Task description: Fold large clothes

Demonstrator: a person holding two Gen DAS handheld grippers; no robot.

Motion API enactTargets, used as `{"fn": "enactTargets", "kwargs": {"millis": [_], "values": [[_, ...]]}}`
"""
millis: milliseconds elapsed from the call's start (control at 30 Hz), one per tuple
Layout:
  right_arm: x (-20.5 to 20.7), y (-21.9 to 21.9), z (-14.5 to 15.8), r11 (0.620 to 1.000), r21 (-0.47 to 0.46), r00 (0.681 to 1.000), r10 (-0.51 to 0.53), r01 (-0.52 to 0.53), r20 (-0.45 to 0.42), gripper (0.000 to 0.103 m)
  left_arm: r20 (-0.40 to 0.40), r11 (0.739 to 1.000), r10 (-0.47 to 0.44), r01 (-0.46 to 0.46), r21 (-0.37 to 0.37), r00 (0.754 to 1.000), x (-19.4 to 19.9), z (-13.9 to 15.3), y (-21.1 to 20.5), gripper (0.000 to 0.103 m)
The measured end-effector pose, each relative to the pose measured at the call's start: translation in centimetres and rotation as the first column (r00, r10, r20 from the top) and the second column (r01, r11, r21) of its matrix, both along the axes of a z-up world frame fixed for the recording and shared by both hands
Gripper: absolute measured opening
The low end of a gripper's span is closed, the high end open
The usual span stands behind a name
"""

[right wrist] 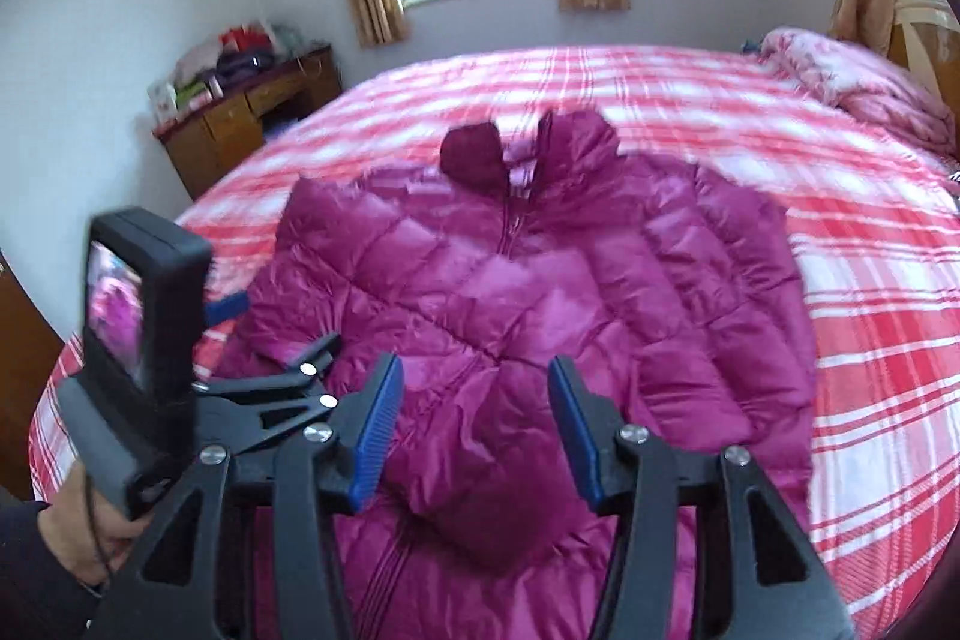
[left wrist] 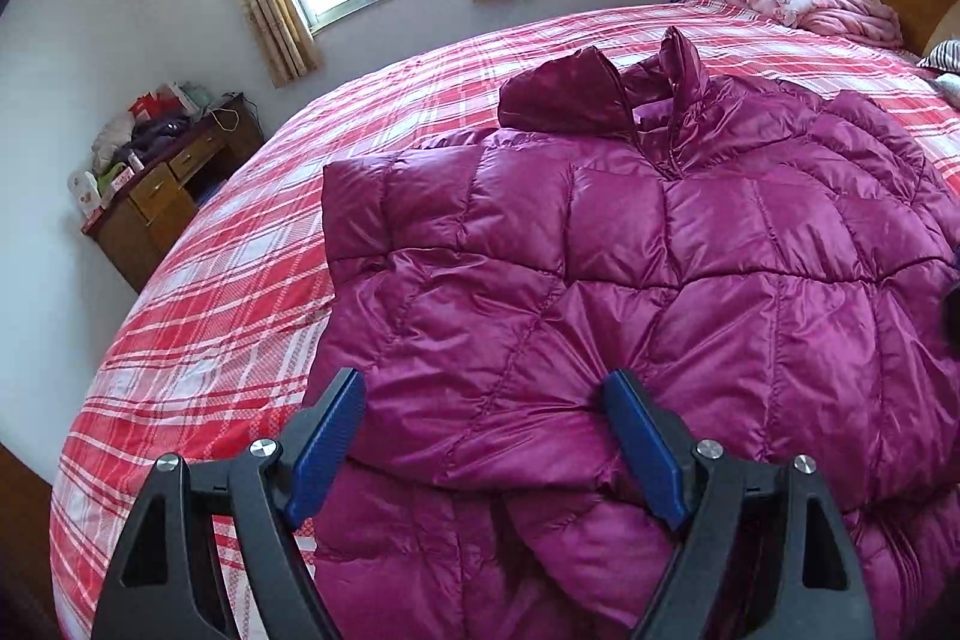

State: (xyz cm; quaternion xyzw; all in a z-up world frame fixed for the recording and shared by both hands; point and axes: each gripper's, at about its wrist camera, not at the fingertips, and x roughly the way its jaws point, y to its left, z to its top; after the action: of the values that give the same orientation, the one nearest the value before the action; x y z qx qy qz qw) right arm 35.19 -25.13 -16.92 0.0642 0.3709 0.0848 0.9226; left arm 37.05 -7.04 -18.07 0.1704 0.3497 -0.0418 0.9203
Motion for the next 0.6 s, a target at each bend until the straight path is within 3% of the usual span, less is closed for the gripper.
{"fn": "enactTargets", "kwargs": {"millis": [200,600], "values": [[0.0,-0.7,-4.0,0.999,-0.035,0.999,-0.019,0.018,-0.027,0.053,-0.016,0.999,-0.022,0.021,-0.045,1.0,-0.1,-0.3,0.3,0.083],[-0.2,-0.8,-4.4,0.999,-0.046,0.999,-0.026,0.024,-0.03,0.053,-0.024,0.998,-0.029,0.028,-0.054,0.999,-0.1,-0.1,0.3,0.083]]}}
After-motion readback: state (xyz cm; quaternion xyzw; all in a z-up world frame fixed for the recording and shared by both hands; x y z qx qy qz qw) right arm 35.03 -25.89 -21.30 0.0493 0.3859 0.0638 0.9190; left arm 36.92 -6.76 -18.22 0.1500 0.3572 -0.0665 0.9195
